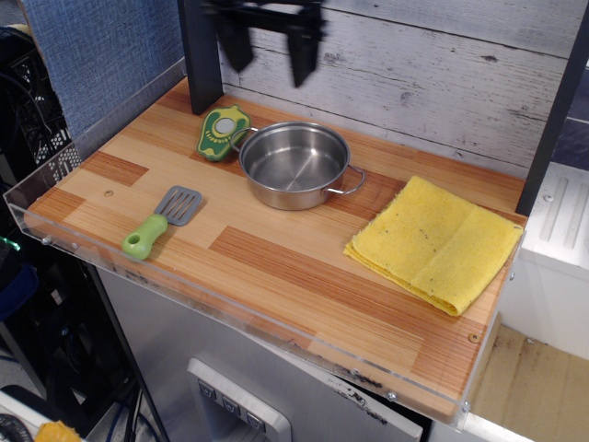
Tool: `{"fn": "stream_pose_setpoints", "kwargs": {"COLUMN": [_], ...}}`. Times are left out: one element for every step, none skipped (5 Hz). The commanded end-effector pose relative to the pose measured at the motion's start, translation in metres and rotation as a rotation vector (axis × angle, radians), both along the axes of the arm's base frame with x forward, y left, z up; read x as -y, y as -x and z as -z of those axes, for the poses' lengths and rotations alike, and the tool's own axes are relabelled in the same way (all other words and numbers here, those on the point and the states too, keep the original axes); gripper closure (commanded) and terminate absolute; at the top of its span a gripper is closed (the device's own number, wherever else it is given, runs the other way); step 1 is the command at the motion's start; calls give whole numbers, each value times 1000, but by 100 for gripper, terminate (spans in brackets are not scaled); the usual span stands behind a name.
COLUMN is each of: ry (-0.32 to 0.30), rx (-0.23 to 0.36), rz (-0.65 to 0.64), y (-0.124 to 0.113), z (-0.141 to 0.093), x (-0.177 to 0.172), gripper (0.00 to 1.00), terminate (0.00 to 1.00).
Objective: Move the pot to the left but stop before pepper
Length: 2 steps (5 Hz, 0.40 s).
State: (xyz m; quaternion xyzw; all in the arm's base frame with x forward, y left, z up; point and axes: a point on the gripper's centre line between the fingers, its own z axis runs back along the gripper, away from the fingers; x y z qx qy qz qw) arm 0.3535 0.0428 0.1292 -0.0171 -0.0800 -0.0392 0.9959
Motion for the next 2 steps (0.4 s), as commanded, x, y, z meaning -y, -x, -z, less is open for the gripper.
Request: {"fn": "stream_pose_setpoints", "kwargs": {"ry": [-43, -43], "rx": [10, 10], "rz": [-9, -9], "y": [6, 6], "z": [-19, -19], "x": [0, 0], "gripper": [0, 0], "terminate": [0, 100]}}
